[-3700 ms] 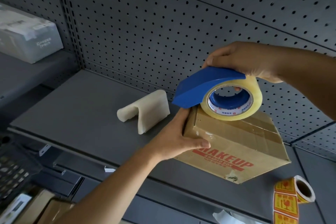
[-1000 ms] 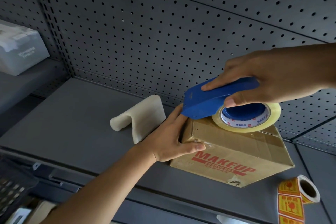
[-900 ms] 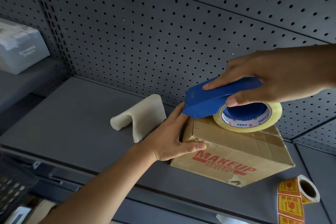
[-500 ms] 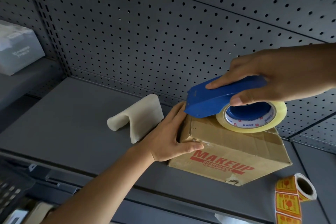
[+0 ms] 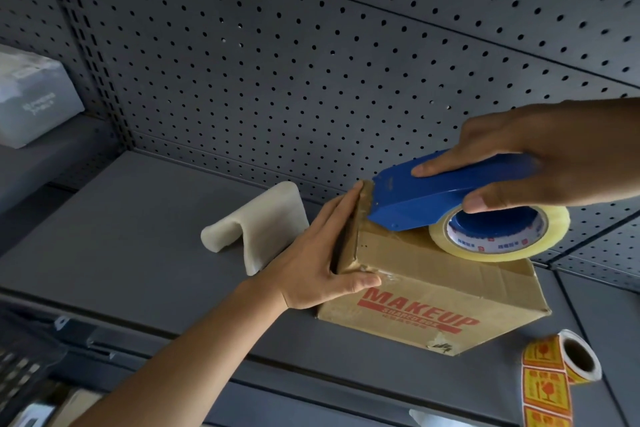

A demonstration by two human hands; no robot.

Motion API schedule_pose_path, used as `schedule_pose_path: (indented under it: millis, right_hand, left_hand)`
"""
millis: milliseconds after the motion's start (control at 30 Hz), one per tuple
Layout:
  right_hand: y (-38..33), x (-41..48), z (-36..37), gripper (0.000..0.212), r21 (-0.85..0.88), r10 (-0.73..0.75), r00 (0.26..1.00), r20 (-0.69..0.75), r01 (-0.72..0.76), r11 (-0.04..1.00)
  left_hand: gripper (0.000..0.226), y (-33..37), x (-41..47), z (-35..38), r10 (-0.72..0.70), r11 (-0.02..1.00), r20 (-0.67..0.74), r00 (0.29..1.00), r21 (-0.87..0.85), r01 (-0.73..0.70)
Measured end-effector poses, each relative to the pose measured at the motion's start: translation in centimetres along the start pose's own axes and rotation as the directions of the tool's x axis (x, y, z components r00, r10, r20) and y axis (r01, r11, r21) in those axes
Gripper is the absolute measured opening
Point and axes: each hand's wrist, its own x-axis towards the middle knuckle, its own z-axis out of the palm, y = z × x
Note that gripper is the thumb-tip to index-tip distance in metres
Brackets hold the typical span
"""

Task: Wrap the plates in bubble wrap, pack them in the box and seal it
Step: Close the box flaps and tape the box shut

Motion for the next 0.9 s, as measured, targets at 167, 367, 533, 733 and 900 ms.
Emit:
schedule_pose_path:
  millis: [167, 367, 533, 733, 900]
  right_hand:
    - [0.7, -1.2, -0.2, 0.035, -0.032, 0.067, 0.997, 0.023, -0.067, 0.997]
    - [-1.3, -1.2, -1.0, 0.05, -0.018, 0.157, 0.979, 0.133, -0.156, 0.988]
    - [-1.3, -0.8, -1.2, 0.048, -0.001, 0.197, 0.964, 0.179, -0.2, 0.98]
    - [-0.8, -0.7, -1.6, 0.053, 0.023, 0.22, 0.952, 0.212, -0.23, 0.973]
    - [-0.8, -0.6, -1.9, 0.048, 0.058, 0.24, 0.943, 0.23, -0.259, 0.964]
  left_hand:
    - [0.114, -0.4, 0.1, 0.3, 0.037, 0.997, 0.01, 0.999, -0.067, -0.036]
    - [0.1, -0.3, 0.0, 0.2, 0.067, 0.994, 0.022, 0.997, -0.089, -0.065]
    - [0.099, -0.4, 0.1, 0.3, 0.146, 0.986, 0.006, 0.989, -0.081, -0.145]
    - [0.096, -0.1, 0.9, -0.5, 0.197, 0.98, 0.047, 0.979, -0.005, -0.197]
    - [0.094, 0.1, 1.9, -1.4, 0.193, 0.979, 0.155, 0.969, 0.039, -0.201]
